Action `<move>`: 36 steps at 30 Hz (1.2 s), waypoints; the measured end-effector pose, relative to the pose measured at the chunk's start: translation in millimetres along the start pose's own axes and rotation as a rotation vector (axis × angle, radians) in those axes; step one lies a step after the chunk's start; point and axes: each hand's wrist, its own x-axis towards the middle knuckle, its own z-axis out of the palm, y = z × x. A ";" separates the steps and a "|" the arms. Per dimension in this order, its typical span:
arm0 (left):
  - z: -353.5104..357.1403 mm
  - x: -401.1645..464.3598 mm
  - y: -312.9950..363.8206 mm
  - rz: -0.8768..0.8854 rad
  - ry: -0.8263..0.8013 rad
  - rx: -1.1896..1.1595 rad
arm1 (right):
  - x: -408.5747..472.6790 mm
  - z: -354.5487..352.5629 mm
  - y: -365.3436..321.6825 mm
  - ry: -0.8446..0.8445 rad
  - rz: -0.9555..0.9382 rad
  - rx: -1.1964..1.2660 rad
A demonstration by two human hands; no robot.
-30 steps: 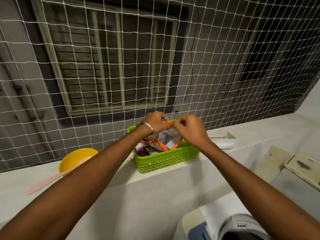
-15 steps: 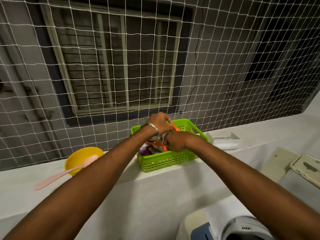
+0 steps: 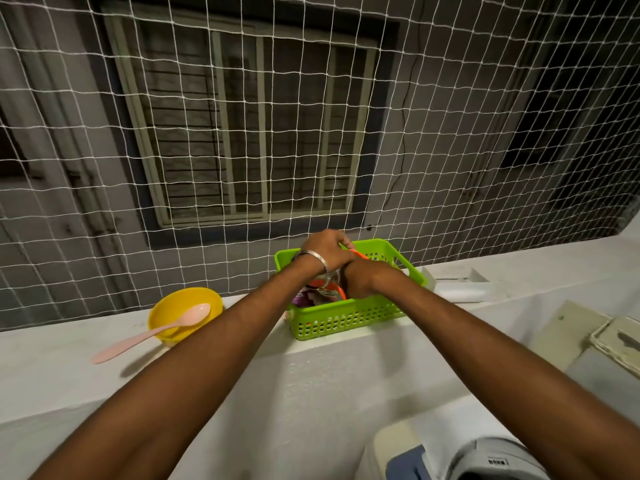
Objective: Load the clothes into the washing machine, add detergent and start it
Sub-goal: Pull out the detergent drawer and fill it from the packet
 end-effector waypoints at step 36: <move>-7.2 2.5 27.4 0.118 -0.099 0.465 | -19.2 23.1 17.7 0.458 0.103 -0.061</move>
